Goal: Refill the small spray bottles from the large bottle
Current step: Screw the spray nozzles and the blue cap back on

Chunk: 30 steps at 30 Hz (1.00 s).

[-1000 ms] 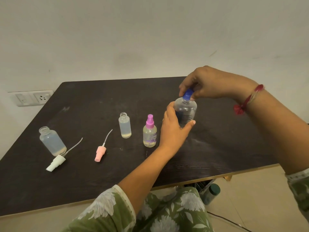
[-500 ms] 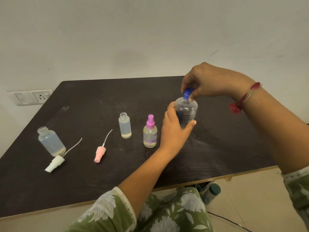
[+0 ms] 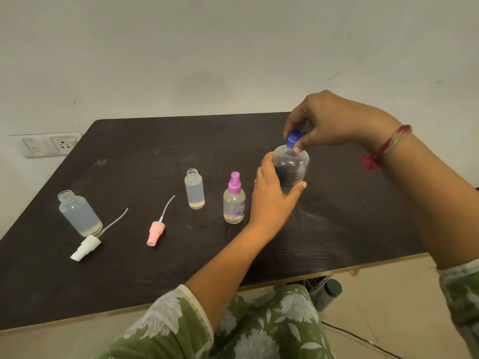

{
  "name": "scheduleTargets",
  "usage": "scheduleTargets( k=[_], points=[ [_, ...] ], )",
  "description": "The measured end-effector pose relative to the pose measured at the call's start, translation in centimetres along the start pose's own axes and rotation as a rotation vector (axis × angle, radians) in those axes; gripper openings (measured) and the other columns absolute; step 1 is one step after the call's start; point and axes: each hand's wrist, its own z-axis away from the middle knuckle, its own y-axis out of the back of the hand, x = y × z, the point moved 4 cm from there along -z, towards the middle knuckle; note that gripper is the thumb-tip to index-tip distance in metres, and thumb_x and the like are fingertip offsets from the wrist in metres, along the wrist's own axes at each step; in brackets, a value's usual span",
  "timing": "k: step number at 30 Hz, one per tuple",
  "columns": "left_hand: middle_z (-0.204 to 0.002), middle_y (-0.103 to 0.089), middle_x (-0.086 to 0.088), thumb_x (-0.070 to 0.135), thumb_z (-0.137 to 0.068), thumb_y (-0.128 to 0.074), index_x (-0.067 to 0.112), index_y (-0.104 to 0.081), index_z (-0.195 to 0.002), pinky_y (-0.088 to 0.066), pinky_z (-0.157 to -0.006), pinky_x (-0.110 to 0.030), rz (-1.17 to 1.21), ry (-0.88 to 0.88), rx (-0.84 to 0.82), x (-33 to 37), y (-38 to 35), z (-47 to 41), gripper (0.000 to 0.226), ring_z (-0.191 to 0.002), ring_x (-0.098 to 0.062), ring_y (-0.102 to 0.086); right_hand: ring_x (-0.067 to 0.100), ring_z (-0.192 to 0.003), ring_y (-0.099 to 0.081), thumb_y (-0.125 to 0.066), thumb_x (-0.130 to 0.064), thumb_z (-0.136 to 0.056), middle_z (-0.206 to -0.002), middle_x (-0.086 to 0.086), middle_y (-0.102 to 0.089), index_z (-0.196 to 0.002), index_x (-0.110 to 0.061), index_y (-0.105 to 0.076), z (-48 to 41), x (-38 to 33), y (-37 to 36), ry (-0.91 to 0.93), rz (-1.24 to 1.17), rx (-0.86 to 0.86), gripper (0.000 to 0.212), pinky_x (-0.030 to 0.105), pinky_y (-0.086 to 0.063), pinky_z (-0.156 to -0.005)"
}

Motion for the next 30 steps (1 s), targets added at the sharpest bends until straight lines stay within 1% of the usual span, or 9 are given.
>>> scheduleTargets(
  k=[4, 8, 11, 13, 17, 19, 24, 28, 30],
  points=[
    [-0.14, -0.042, -0.005, 0.036, -0.081, -0.073, 0.016, -0.025, -0.144, -0.043, -0.103, -0.042, -0.007, 0.002, -0.002, 0.0, 0.0, -0.1, 0.081, -0.128, -0.02, -0.043, 0.007, -0.081, -0.061, -0.078, -0.013, -0.074, -0.089, -0.006, -0.067, -0.094, -0.019, -0.072, -0.2, -0.1, -0.1, 0.002, -0.005, -0.039, 0.022, 0.022, -0.045, -0.072],
    [-0.14, -0.042, -0.005, 0.035, -0.081, -0.073, 0.017, -0.025, -0.144, -0.043, -0.103, -0.04, -0.014, 0.002, -0.008, 0.1, 0.1, -0.1, 0.081, -0.127, -0.019, -0.044, -0.001, -0.078, -0.057, -0.076, -0.007, -0.075, -0.082, -0.015, -0.062, -0.093, -0.022, -0.072, -0.3, -0.3, -0.1, 0.002, 0.007, -0.069, 0.024, 0.019, -0.042, -0.067],
    [-0.139, -0.042, -0.005, 0.035, -0.081, -0.074, 0.017, -0.026, -0.143, -0.044, -0.103, -0.041, -0.021, 0.001, -0.009, 0.1, 0.1, -0.1, 0.081, -0.127, -0.019, -0.044, 0.006, -0.082, -0.06, -0.073, -0.001, -0.075, -0.081, -0.018, -0.06, -0.091, -0.023, -0.071, -0.2, -0.4, -0.1, 0.011, 0.02, -0.087, 0.027, 0.022, -0.044, -0.071],
    [-0.139, -0.042, -0.006, 0.036, -0.081, -0.074, 0.016, -0.025, -0.143, -0.044, -0.102, -0.041, -0.029, 0.0, -0.011, 0.1, 0.2, -0.1, 0.081, -0.127, -0.021, -0.044, 0.008, -0.083, -0.059, -0.064, 0.008, -0.076, -0.079, -0.019, -0.06, -0.085, -0.021, -0.072, -0.2, -0.8, -0.3, 0.044, 0.057, -0.084, 0.031, 0.024, -0.046, -0.073],
    [-0.138, -0.042, -0.006, 0.036, -0.081, -0.073, 0.017, -0.025, -0.143, -0.045, -0.1, -0.044, -0.032, 0.006, -0.018, 0.1, 0.1, -0.2, 0.081, -0.125, -0.023, -0.045, 0.008, -0.08, -0.058, -0.049, 0.016, -0.077, -0.083, -0.004, -0.065, -0.073, -0.017, -0.072, 0.0, -0.9, -1.7, 0.064, 0.003, -0.037, 0.041, 0.014, -0.043, -0.066],
    [-0.137, -0.042, -0.006, 0.037, -0.08, -0.073, 0.017, -0.026, -0.143, -0.045, -0.099, -0.046, -0.034, 0.005, -0.021, 0.1, 0.1, -0.3, 0.081, -0.125, -0.023, -0.046, 0.012, -0.085, -0.06, -0.048, 0.015, -0.078, -0.086, -0.005, -0.067, -0.075, -0.02, -0.072, 0.3, -0.3, -1.9, 0.063, -0.073, -0.016, 0.042, 0.015, -0.045, -0.068],
    [-0.138, -0.042, -0.006, 0.037, -0.081, -0.074, 0.017, -0.025, -0.143, -0.046, -0.098, -0.045, -0.033, 0.007, -0.027, 0.0, 0.1, -0.2, 0.081, -0.125, -0.024, -0.046, 0.014, -0.094, -0.061, -0.046, 0.018, -0.072, -0.091, -0.012, -0.067, -0.084, -0.027, -0.071, 0.3, 0.1, -1.6, 0.105, -0.078, -0.035, 0.052, 0.033, -0.052, -0.083],
    [-0.139, -0.042, -0.006, 0.035, -0.081, -0.074, 0.017, -0.026, -0.143, -0.045, -0.1, -0.043, -0.02, 0.013, -0.03, 0.1, 0.2, -0.3, 0.081, -0.126, -0.023, -0.045, 0.015, -0.102, -0.058, -0.059, 0.009, -0.077, -0.105, -0.017, -0.061, -0.112, -0.041, -0.059, 0.3, 0.4, -1.3, 0.079, -0.1, -0.156, 0.061, 0.034, -0.049, -0.088],
    [-0.138, -0.042, -0.005, 0.034, -0.081, -0.074, 0.017, -0.026, -0.143, -0.045, -0.1, -0.042, -0.014, 0.008, -0.031, 0.2, 0.2, -0.2, 0.081, -0.126, -0.022, -0.045, 0.016, -0.11, -0.056, -0.071, -0.003, -0.077, -0.126, -0.013, -0.055, -0.125, -0.045, -0.05, 0.7, 0.7, -0.6, 0.047, -0.144, -0.21, 0.067, 0.036, -0.047, -0.095]
  ],
)
